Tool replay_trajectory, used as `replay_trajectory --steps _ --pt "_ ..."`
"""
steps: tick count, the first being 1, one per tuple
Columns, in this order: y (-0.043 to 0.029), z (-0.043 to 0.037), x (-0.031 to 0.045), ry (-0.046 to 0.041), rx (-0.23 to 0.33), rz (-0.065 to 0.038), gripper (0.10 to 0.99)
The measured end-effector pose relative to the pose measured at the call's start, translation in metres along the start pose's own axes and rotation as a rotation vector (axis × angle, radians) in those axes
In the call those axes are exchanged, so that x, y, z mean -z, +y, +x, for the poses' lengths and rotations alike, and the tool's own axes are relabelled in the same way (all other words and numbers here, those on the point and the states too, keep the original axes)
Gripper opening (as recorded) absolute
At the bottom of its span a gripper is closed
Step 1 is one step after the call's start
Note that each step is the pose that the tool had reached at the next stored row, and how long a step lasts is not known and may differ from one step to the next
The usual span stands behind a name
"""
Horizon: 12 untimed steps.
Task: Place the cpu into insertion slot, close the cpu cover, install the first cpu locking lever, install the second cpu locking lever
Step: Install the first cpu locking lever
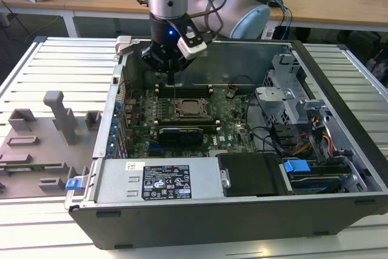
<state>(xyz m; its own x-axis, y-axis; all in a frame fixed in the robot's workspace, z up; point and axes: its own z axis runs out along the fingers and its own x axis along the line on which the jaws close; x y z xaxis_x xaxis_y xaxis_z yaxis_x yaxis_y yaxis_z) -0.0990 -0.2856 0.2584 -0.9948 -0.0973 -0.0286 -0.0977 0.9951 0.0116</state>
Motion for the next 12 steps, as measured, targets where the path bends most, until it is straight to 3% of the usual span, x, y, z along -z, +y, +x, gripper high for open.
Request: replay_trajectory --steps 9,12 --pt "-0.0019 -0.0189 -0.0013 0.0005 0.000 0.000 0.106" --pt "-0.0021 -0.0213 -0.0014 0.0006 0.000 0.000 0.106"
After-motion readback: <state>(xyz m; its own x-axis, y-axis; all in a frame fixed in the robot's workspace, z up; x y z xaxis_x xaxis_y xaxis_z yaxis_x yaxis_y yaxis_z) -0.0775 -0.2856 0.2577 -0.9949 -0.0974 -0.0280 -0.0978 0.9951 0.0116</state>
